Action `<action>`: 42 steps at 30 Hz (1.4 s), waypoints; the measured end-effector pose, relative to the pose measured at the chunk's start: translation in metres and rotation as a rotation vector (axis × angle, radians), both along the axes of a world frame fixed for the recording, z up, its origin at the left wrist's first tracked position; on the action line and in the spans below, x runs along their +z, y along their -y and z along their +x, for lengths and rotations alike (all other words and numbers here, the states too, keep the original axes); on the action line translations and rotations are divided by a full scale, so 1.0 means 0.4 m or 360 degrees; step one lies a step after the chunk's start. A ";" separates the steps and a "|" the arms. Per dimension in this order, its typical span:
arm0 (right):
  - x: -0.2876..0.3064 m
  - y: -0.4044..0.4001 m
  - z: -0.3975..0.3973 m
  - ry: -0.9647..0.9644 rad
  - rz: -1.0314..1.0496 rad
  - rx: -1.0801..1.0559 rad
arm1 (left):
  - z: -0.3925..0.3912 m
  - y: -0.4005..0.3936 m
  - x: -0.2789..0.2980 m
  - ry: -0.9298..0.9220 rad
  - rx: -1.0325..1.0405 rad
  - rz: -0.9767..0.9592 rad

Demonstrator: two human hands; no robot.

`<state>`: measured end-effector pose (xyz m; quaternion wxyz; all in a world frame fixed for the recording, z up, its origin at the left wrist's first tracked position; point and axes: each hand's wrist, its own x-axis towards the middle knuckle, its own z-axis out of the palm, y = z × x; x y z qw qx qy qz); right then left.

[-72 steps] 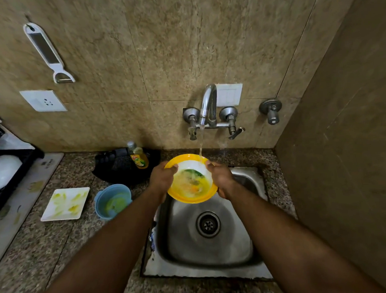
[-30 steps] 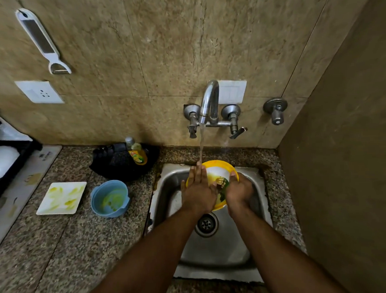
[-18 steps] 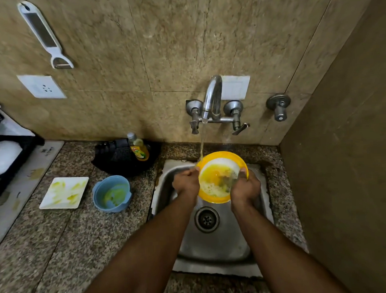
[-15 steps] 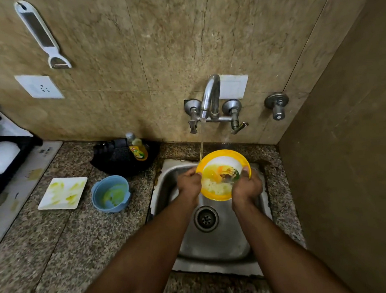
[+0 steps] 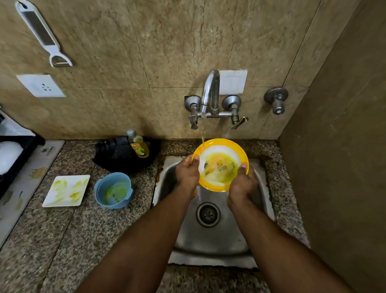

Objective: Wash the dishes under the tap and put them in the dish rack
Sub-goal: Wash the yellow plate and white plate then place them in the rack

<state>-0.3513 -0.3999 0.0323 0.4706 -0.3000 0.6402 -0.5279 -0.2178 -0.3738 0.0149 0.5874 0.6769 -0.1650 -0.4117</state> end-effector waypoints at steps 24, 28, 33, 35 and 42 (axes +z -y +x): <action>0.001 0.077 -0.061 0.0048 0.0371 0.0711 | 0.057 0.037 0.066 0.0111 -0.0312 0.0144; -0.130 0.145 -0.049 0.0040 0.0435 0.0469 | 0.034 0.022 0.050 -0.0217 -0.0206 0.0034; 0.012 0.071 -0.001 0.0153 0.0323 0.0052 | -0.025 -0.006 0.025 -0.0563 -0.0070 -0.0081; 0.043 0.048 0.004 0.0349 0.0274 -0.0054 | -0.050 -0.004 0.032 -0.0616 -0.0029 -0.0091; 0.031 0.040 -0.011 0.0407 0.0595 0.0259 | -0.015 0.027 0.025 -0.0249 0.0126 0.0068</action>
